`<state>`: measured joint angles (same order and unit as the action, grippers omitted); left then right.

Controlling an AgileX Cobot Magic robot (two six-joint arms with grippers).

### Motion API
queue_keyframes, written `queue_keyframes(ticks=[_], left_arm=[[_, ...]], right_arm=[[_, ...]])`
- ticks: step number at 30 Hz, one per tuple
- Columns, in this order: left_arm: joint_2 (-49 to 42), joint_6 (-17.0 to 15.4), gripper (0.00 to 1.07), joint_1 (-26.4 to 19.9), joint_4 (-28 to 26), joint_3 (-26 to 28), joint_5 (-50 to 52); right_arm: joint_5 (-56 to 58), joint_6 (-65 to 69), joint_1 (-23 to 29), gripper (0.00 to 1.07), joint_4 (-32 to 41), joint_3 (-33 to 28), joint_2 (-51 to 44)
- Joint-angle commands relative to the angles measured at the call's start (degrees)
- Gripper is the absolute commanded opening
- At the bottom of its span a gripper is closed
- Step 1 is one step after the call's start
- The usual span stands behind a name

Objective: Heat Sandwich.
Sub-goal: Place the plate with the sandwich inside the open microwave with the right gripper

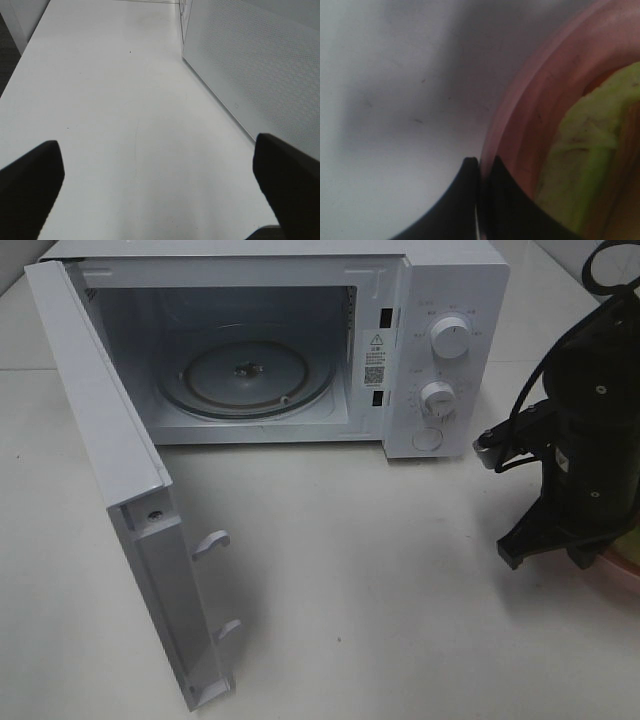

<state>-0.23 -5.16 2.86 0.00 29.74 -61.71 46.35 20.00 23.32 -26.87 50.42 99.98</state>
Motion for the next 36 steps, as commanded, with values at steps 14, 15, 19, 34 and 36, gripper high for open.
queue_keyframes(ticks=[14,15,19,34,36], left_arm=[[-1.3,-0.2,0.98,-0.1,0.0,0.0,0.3],[-1.3,-0.2,0.98,-0.1,0.0,0.0,0.3],[-1.3,-0.2,0.98,-0.1,0.0,0.0,0.3],[-1.3,-0.2,0.98,-0.1,0.0,0.0,0.3],[-1.3,-0.2,0.98,-0.1,0.0,0.0,0.3]], right_arm=[[5.7,-1.3,8.5,0.0,-0.8,-0.3,-8.0],[5.7,-1.3,8.5,0.0,-0.8,-0.3,-8.0],[5.7,-1.3,10.9,0.0,-0.8,-2.6,-11.2],[6.0,-1.4,20.0,0.0,-0.1,-8.4,-19.6],[6.1,-2.8,21.7,0.0,-0.1,-8.4,-20.7]])
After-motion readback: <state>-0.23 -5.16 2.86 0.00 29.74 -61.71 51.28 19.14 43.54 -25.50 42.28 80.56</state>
